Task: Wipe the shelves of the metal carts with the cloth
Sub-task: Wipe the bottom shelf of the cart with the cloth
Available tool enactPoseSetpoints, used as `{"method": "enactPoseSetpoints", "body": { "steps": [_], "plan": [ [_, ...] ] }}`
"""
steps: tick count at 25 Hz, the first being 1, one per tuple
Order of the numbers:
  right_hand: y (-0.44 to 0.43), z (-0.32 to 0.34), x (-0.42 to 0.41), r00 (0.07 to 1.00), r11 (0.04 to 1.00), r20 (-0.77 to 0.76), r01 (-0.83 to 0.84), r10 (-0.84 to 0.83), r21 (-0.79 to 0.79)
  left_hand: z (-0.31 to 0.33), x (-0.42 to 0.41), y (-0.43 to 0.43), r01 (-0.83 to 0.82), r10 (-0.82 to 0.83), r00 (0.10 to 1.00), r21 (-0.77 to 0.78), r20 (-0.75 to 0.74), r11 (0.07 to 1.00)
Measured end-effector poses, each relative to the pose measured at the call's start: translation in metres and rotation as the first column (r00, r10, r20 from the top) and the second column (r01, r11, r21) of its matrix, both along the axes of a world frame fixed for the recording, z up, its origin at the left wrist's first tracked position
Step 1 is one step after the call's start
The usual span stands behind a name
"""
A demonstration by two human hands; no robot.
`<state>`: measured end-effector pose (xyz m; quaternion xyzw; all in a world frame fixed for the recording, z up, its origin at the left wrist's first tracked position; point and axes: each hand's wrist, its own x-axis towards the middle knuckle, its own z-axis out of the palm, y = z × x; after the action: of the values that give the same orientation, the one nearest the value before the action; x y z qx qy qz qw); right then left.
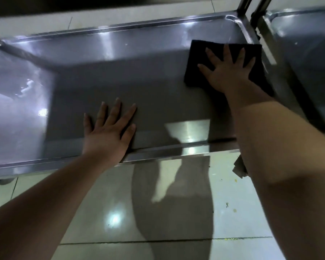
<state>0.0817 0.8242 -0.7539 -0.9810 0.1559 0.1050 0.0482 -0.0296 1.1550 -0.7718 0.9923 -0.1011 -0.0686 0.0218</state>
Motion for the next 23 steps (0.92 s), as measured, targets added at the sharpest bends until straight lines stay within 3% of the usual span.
{"method": "enactPoseSetpoints", "body": {
  "steps": [3, 6, 9, 12, 14, 16, 18, 20, 23],
  "plan": [
    [-0.005, -0.004, -0.066, 0.999, 1.000, 0.038, -0.008, 0.009, -0.003, 0.001, 0.001, -0.003, -0.012, 0.012, 1.000, 0.002, -0.010, 1.000],
    [-0.011, -0.003, -0.139, 0.999, 0.999, -0.020, 0.047, -0.047, -0.017, 0.001, 0.001, -0.005, -0.006, 0.006, 1.000, -0.002, -0.004, 1.000],
    [0.007, 0.000, -0.162, 0.987, 0.987, -0.051, 0.151, -0.153, -0.049, 0.001, 0.001, -0.002, 0.007, -0.007, 1.000, -0.005, -0.010, 1.000],
    [0.082, 0.003, -0.156, 0.990, 0.989, -0.040, 0.133, -0.136, -0.064, 0.007, 0.000, 0.000, 0.002, -0.009, 0.999, -0.207, -0.033, 0.978],
    [0.155, 0.000, -0.154, 0.999, 0.999, -0.046, -0.015, 0.013, -0.040, 0.013, -0.003, 0.004, -0.009, 0.006, 1.000, -0.410, -0.007, 0.912],
    [0.210, 0.000, -0.152, 0.988, 0.988, -0.043, -0.149, 0.148, -0.029, 0.019, -0.001, 0.014, 0.034, -0.027, 0.999, -0.513, 0.021, 0.858],
    [0.235, 0.003, -0.148, 0.976, 0.977, -0.058, -0.210, 0.208, -0.025, 0.032, 0.004, 0.046, 0.107, -0.098, 0.994, -0.475, 0.043, 0.873],
    [0.239, 0.007, -0.147, 0.975, 0.978, -0.088, -0.207, 0.205, -0.018, 0.045, 0.010, 0.098, 0.152, -0.148, 0.988, -0.343, 0.040, 0.927],
    [0.254, 0.014, -0.145, 0.977, 0.985, -0.134, -0.169, 0.164, -0.023, 0.059, 0.005, 0.186, 0.121, -0.119, 0.993, -0.192, 0.021, 0.974]
  ]
}}
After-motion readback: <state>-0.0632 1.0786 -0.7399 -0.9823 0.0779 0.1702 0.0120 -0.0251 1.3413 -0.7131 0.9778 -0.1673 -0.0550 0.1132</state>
